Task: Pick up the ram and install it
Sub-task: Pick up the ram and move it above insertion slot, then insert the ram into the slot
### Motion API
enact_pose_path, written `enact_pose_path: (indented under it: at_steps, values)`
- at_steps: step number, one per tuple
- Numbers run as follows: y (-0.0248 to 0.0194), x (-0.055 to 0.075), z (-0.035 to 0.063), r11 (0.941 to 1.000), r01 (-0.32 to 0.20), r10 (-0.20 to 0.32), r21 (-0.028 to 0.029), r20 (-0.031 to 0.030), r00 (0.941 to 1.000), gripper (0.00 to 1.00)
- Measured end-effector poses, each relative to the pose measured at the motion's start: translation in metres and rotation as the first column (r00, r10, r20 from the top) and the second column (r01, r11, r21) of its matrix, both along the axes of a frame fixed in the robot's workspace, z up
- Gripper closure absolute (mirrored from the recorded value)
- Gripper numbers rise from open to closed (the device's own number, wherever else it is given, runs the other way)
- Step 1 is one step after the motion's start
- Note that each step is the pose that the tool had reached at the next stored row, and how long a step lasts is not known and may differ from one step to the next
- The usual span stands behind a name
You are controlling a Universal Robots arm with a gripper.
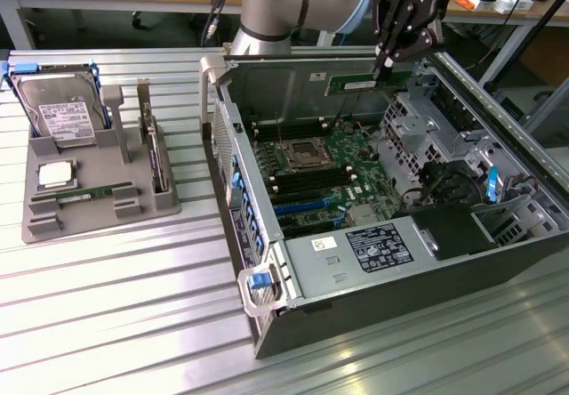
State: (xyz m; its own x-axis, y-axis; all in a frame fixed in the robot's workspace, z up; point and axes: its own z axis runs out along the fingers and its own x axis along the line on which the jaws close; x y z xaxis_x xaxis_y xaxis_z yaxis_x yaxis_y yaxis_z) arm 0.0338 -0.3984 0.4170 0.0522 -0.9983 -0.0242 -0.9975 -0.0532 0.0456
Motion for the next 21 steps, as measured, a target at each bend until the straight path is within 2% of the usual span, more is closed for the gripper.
enact_pose_path:
  at_steps: [9,21]
  values:
    - [0.0,0.031,0.0,1.0,0.0,0.0,0.0,0.0,1.0,0.88]
    - [0.0,0.033,-0.0011,1.0,0.0,0.0,0.0002,0.0,1.0,0.88]
